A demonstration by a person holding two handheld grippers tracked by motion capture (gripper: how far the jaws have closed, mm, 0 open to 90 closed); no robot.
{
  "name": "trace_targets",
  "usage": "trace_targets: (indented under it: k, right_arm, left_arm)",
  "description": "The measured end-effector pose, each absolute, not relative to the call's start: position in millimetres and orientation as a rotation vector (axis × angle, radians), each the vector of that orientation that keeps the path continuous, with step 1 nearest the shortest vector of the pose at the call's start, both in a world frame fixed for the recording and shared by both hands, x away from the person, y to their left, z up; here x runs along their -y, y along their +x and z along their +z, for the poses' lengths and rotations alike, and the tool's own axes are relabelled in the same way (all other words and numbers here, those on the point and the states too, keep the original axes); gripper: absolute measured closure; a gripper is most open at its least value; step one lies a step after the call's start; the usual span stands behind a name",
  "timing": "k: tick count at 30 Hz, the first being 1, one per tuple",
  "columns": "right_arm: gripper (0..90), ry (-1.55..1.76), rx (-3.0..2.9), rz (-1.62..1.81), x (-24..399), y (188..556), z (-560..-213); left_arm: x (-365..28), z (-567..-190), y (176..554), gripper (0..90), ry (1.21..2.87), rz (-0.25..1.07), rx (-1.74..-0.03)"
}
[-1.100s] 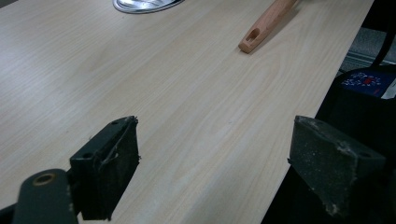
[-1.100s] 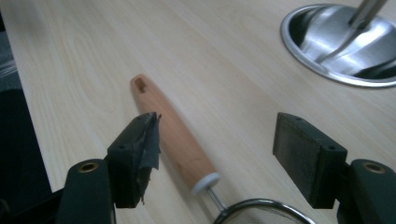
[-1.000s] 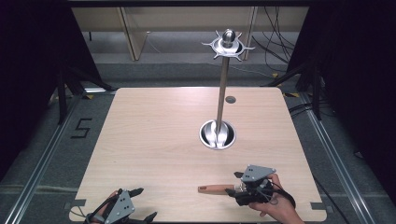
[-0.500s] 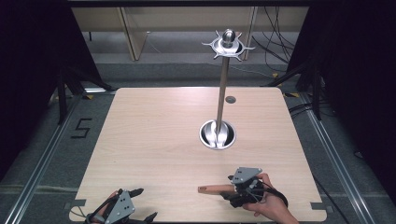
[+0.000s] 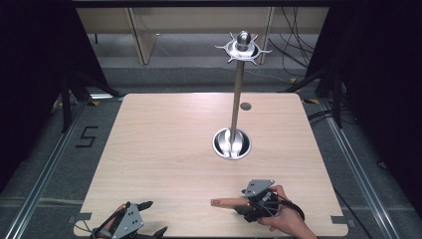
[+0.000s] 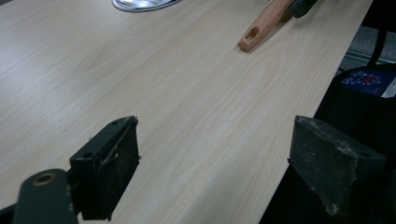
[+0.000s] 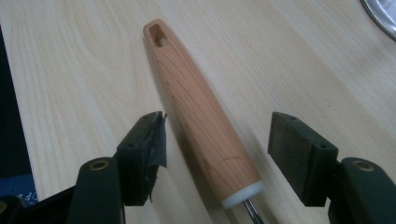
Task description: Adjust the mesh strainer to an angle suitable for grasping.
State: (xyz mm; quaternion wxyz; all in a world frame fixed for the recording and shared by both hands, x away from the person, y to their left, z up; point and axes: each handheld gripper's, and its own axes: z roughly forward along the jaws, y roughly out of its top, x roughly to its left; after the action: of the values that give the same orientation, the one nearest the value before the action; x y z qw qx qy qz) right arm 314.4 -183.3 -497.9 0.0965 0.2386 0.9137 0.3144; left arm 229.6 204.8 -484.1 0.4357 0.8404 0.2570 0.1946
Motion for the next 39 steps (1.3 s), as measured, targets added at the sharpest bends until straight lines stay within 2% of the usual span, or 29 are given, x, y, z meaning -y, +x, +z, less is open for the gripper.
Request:
trace_targets:
  k: [5,15,20,23,30,32,39]
  right_arm:
    - [38.3,0.730,-2.697,0.924,182.5,315.0,-500.8]
    - [48.1,0.714,-2.724,0.908,183.4,315.4,-501.8]
    - [51.9,0.822,-2.719,0.880,186.0,315.3,-501.0]
    - [53.5,0.725,-2.746,0.913,187.5,318.9,-500.9]
    - [57.8,0.860,-2.696,0.868,188.5,317.7,-500.5]
    - [59.2,0.779,-2.730,0.903,190.6,320.7,-500.2]
    - [63.6,0.822,-2.717,0.878,193.3,319.9,-498.9]
  left_arm:
    - [-204.9,-484.0,229.7,15.2,2.091,0.485,-0.639]
    - [-204.5,-484.1,229.4,15.2,2.086,0.479,-0.639]
    - [-204.7,-483.8,230.0,15.1,2.093,0.481,-0.641]
    - [-205.9,-483.2,230.9,15.2,2.110,0.491,-0.632]
    - [-206.0,-483.5,232.4,15.1,2.104,0.493,-0.628]
    - [-204.2,-483.5,232.1,15.1,2.090,0.472,-0.640]
    - [-204.3,-483.6,232.9,15.1,2.090,0.456,-0.643]
